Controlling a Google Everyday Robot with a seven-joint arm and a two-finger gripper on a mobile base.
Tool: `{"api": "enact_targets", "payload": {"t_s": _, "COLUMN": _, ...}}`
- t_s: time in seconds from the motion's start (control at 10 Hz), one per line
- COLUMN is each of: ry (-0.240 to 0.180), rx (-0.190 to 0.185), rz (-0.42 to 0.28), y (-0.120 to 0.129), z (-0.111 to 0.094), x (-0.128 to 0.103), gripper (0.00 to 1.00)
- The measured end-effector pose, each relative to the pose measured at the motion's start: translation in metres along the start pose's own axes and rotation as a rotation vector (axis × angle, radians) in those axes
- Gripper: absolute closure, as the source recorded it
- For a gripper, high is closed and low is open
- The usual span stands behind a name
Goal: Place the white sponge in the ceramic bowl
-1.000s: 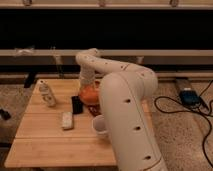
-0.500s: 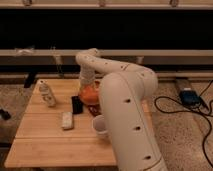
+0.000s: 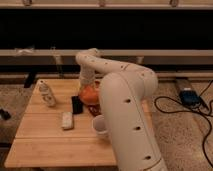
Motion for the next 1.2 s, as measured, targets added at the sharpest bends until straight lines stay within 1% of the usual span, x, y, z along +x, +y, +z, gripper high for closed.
{"api": "enact_targets", "payload": {"t_s": 1.0, "ry": 0.000, "rx": 0.001, "rz": 0.000, "y": -0.0001, "z": 0.0003, "x": 0.0002, "gripper": 0.35}}
{"api": "enact_targets", "payload": {"t_s": 1.1, "ry": 0.001, "rx": 0.014, "rz": -0.004, "y": -0.0013, "z": -0.0003, "x": 0.0021, "gripper": 0.35}}
{"api": "enact_targets", "payload": {"t_s": 1.2, "ry": -0.015, "rx": 0.035, "rz": -0.014, "y": -0.0009, "z": -0.0042, "x": 0.0041, "gripper": 0.35}}
